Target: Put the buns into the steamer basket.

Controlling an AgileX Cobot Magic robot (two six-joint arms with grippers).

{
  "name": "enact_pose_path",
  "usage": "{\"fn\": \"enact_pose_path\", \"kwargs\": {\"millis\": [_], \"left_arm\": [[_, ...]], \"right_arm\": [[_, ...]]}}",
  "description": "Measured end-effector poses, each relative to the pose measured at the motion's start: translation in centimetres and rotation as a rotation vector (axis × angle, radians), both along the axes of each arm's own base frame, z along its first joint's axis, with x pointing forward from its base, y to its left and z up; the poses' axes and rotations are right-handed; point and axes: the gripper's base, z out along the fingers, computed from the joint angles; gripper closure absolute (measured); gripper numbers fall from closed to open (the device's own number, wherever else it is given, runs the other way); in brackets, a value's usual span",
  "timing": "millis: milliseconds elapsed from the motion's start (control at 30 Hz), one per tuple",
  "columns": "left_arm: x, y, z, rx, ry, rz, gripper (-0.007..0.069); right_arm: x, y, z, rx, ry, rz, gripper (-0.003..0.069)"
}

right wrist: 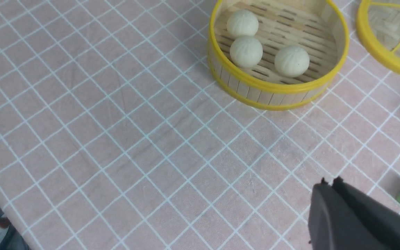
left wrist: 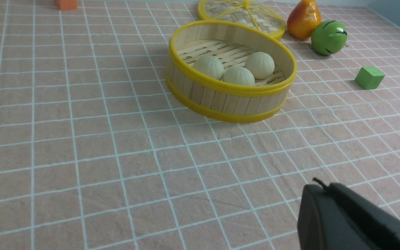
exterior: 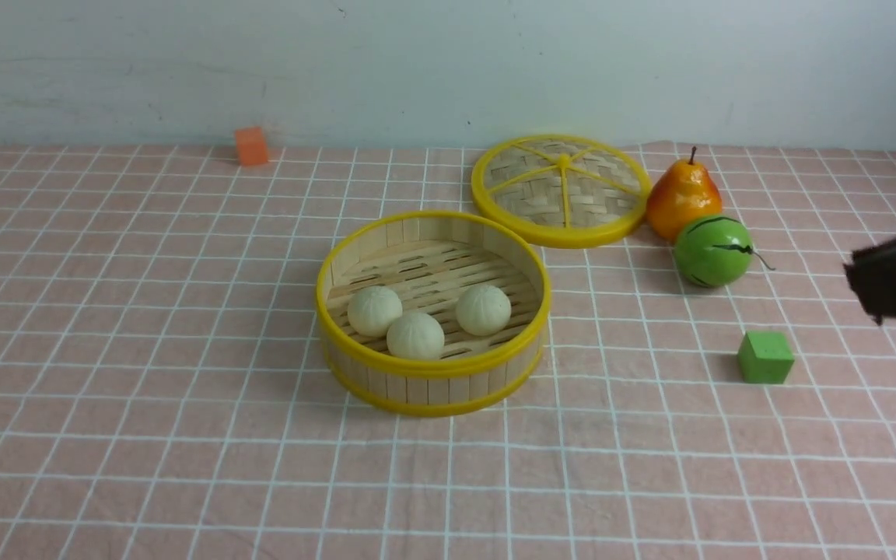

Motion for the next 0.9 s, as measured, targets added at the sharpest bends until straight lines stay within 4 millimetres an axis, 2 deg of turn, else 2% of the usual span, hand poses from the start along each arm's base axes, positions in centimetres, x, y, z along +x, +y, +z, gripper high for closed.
{"fn": "enact_pose_path", "kwargs": {"millis": [33, 100, 133, 167, 233, 400, 533, 633, 767, 833, 900], "left_arm": [[0.0, 0.0, 0.0, 0.000, 0.000, 0.000, 0.0623], [0.0, 0.0, 0.0, 0.000, 0.000, 0.000, 0.0623], [0.0, 0.0, 0.0, 0.000, 0.000, 0.000, 0.0622], [0.0, 0.0, 0.0, 0.000, 0.000, 0.000, 0.0621], [0.0, 0.0, 0.0, 0.000, 0.000, 0.000, 0.0620], [0.0, 0.0, 0.0, 0.000, 0.000, 0.000, 0.0620], [0.0, 0.0, 0.0, 0.000, 0.000, 0.000, 0.0620], [0.0, 0.0, 0.0, 0.000, 0.000, 0.000, 0.0620], [0.0, 0.0, 0.0, 0.000, 0.000, 0.000, 0.0612], [0.0, 0.0, 0.0, 0.000, 0.001, 0.000, 0.0608], [0.0, 0.0, 0.0, 0.000, 0.001, 0.000, 0.0607]], "right_arm": [[-1.2, -0.7, -0.8, 0.015, -0.022, -0.005, 0.0675], [-1.7, -1.1, -1.1, 0.024, -0.034, -0.008, 0.0674], [-2.9, -1.7, -2.2, 0.027, -0.035, -0.008, 0.0672], [-3.1, -1.8, -2.2, 0.030, -0.041, -0.008, 0.0672], [-4.6, -2.7, -3.3, 0.033, -0.044, -0.006, 0.0669], [-6.8, -3.9, -5.4, 0.008, -0.010, 0.006, 0.0666], [-8.0, -4.5, -6.1, -0.010, 0.024, 0.022, 0.0662], [-8.4, -4.6, -6.2, -0.014, 0.041, 0.032, 0.0662], [-7.8, -4.3, -7.2, 0.005, 0.028, 0.019, 0.0662], [-7.4, -4.2, -8.2, 0.020, 0.007, 0.003, 0.0662], [-6.6, -4.2, -10.1, 0.071, -0.088, -0.044, 0.0668]]}}
